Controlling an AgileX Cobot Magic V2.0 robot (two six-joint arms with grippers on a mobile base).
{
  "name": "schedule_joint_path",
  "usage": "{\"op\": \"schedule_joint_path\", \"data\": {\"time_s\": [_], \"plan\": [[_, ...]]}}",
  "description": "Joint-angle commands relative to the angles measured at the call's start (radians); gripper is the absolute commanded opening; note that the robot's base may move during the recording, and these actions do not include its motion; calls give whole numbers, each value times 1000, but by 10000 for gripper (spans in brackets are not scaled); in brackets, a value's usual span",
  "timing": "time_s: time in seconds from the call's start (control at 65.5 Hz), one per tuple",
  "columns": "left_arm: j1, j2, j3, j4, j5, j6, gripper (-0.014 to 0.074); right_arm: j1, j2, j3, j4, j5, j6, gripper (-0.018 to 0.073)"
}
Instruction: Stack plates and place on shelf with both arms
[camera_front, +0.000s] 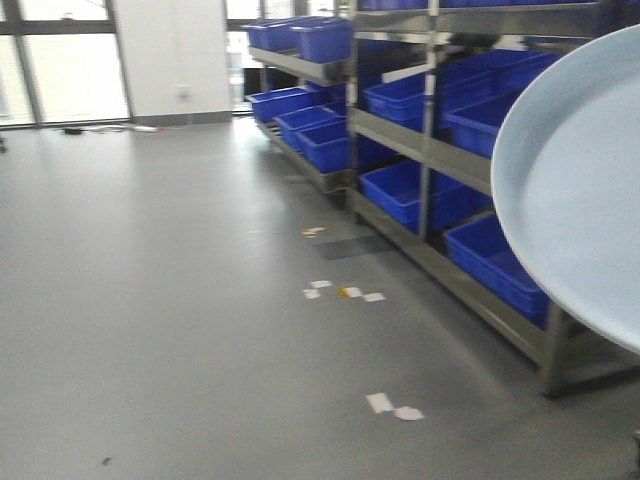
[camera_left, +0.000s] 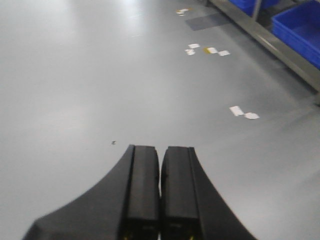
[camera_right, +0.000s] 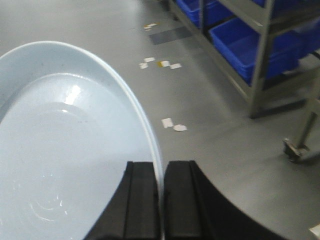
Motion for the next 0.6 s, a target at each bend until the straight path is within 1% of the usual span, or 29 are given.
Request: {"op": "schedule_joint_path", "data": {"time_s": [0.0, 0.58], "plan": [[-8, 3, -27, 3, -79, -4, 88, -7, 3, -30, 11, -97, -2, 57], [-8, 3, -27, 3, -79, -4, 88, -7, 3, -30, 11, -97, -2, 57]]}}
